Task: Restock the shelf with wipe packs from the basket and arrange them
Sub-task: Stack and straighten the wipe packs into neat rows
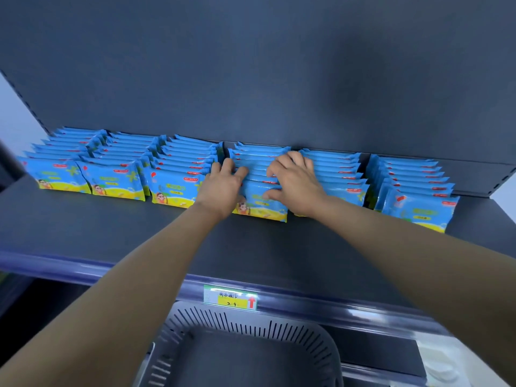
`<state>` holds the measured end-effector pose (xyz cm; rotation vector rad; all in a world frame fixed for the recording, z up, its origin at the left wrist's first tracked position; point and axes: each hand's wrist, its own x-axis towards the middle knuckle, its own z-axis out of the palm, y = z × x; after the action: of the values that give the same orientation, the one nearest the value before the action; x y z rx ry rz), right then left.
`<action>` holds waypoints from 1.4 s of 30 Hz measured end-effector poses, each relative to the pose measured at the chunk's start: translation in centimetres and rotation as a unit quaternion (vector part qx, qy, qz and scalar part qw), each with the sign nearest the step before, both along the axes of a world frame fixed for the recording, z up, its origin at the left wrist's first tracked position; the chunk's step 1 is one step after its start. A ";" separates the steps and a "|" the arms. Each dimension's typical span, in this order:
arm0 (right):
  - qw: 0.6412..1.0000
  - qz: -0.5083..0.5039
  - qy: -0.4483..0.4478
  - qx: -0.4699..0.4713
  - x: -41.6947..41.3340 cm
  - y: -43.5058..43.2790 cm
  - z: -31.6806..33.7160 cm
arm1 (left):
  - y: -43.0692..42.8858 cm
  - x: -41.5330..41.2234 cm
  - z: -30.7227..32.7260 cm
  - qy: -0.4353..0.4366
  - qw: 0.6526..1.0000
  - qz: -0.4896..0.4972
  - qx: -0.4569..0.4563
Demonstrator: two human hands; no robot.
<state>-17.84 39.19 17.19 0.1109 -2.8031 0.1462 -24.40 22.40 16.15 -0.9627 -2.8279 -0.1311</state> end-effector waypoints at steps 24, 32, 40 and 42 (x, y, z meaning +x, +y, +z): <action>0.996 -0.062 -0.001 0.057 1.4 0.6 -0.5 | 0.9 0.9 0.1 -0.099 0.985 0.038 0.134; 0.995 -0.075 -0.029 0.059 1.1 0.3 -0.1 | 0.9 0.6 0.1 -0.096 0.987 0.042 0.122; 0.996 -0.056 -0.040 0.057 1.3 1.0 0.3 | 0.9 0.5 0.6 -0.023 0.999 0.029 0.011; 0.997 -0.046 -0.028 0.059 1.8 1.7 0.5 | 0.8 0.5 0.6 0.003 1.000 0.017 -0.009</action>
<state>-16.06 40.84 17.71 0.0054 -2.8647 -0.0401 -23.91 23.19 16.75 -0.9166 -2.8434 -0.0994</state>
